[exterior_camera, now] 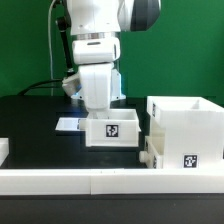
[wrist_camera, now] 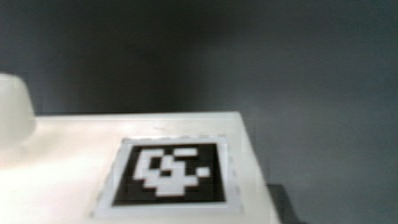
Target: Assemble drawer
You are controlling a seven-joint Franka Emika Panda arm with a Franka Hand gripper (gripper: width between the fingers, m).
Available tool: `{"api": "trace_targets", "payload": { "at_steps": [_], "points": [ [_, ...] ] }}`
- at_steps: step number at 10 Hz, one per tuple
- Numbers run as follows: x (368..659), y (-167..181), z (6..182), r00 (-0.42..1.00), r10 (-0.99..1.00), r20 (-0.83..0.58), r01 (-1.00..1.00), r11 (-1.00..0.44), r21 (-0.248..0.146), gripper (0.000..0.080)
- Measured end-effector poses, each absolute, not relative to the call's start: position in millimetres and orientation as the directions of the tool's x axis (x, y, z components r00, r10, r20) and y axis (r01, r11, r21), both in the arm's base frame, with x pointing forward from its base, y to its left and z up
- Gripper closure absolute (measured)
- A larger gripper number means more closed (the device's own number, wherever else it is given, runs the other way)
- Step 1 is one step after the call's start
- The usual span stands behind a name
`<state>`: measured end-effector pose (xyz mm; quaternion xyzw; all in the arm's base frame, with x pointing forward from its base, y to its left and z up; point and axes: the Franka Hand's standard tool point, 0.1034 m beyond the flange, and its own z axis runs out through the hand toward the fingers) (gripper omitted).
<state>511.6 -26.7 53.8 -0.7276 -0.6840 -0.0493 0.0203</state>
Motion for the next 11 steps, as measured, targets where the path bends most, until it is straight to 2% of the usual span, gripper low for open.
{"api": "trace_targets", "payload": {
  "at_steps": [1,2,3,5,6,7,11],
  "points": [
    [517.0,-25.0,53.2,0.001,0.996,0.086,0.999,-0.005,0.041,0.0757],
    [516.1,-25.3,52.2,0.009,0.996,0.087,0.999,-0.012,0.035,0.0757],
    [512.7,-25.7,50.9,0.010,0.996,0.087,1.000,-0.010,0.009,0.0757],
    [513.3,-25.5,50.8,0.010,0.996,0.087,1.000,-0.011,0.009,0.0757],
    [515.7,-24.2,52.6,0.010,0.996,0.087,1.000,-0.009,-0.006,0.0757],
    [520.3,-22.6,54.7,0.006,0.996,0.087,0.999,-0.002,-0.047,0.0757],
    [522.3,-22.6,53.5,0.007,0.996,0.088,0.999,-0.002,-0.048,0.0757]
  ]
}}
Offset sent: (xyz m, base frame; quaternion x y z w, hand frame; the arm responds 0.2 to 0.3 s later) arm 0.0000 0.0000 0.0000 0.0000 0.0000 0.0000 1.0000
